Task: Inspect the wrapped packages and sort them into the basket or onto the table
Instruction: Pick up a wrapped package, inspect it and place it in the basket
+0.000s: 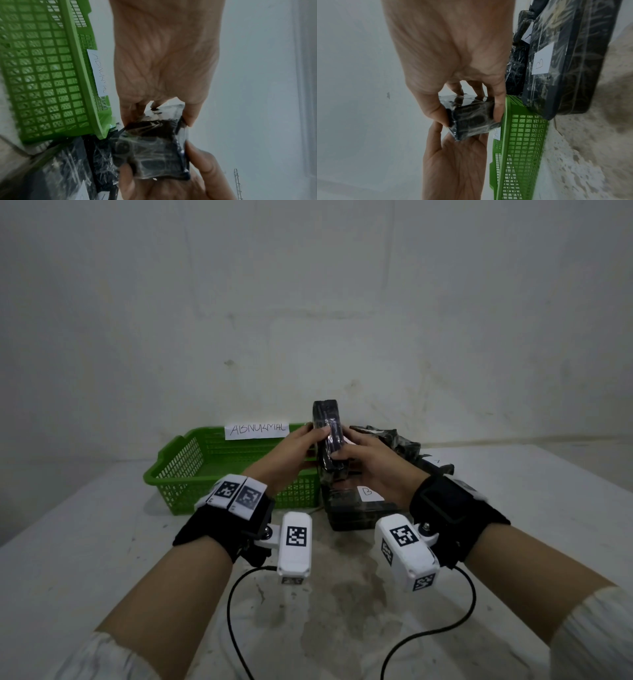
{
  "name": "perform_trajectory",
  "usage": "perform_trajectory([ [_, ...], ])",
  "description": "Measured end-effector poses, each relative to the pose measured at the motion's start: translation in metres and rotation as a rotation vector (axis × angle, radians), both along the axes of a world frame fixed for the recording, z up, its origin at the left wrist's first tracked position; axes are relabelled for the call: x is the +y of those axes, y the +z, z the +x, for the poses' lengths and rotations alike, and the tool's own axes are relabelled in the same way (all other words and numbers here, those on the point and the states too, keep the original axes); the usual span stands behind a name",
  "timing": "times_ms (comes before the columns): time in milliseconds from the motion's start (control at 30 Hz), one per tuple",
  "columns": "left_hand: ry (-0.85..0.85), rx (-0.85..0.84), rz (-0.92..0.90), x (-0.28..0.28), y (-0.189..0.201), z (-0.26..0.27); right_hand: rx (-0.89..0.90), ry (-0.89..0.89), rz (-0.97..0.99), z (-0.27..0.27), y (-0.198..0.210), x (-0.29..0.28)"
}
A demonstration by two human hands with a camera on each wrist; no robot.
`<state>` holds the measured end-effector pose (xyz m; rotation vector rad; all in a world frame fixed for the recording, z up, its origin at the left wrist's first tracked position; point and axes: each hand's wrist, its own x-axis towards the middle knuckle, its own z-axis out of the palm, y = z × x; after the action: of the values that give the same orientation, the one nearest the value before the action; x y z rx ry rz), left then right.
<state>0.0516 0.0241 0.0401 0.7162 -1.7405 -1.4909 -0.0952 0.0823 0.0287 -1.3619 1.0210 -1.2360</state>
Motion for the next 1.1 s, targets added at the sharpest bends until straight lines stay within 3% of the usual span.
perform_trajectory([
  [300, -0.02, -0.056, 0.041, -0.007, 0.002, 0.007, -0.057, 0.068, 0.013, -0.002, 0.0, -0.006],
  [567, 0.148, -0.059, 0.074, -0.011, 0.007, 0.015, -0.197, 0.006, 0.168, 0.001, 0.007, -0.013],
  [800, 0.225, -0.095, 0.123, -0.025, 0.012, 0.033, -0.189, -0.115, 0.285, 0.007, 0.012, -0.03],
  [1000, 0.353, -0.099, 0.16, -0.049, 0.013, 0.039, -0.076, -0.166, 0.228, 0.033, 0.015, -0.055],
  [1100, 0.435, -0.218, 0.161, -0.061, 0.018, 0.049, -0.101, -0.196, 0.331, 0.045, 0.02, -0.072],
])
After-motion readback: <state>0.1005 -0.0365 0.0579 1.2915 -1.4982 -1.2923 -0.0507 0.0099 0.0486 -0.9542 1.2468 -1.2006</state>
